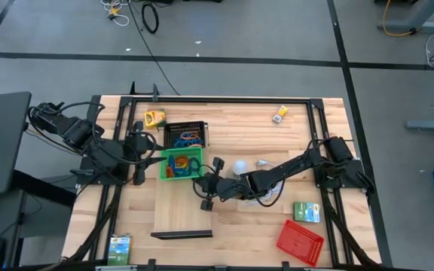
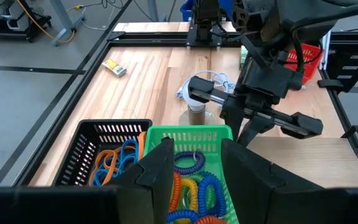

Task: Pick & Place Office Desk Supplies
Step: Put the green bin on the shelf, then put the box of crayon into the red bin

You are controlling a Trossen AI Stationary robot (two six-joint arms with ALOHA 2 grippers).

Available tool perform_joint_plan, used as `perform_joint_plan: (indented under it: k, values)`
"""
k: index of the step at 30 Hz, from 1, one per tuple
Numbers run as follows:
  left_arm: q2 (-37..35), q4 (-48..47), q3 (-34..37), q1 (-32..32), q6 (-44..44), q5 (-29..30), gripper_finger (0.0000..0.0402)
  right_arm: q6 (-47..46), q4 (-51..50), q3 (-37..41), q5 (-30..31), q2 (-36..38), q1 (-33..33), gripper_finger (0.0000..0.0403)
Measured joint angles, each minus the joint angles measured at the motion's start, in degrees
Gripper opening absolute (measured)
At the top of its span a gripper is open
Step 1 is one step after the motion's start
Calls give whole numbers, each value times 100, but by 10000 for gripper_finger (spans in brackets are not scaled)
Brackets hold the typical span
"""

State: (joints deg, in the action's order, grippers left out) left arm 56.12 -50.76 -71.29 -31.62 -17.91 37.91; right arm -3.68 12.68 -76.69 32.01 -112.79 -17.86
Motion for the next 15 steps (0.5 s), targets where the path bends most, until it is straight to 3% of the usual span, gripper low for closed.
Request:
perform_joint_plan:
  k: [15]
  values:
    - [0, 0, 0, 0, -28, 20, 140, -13, -616, 4, 290, 72, -412, 0]
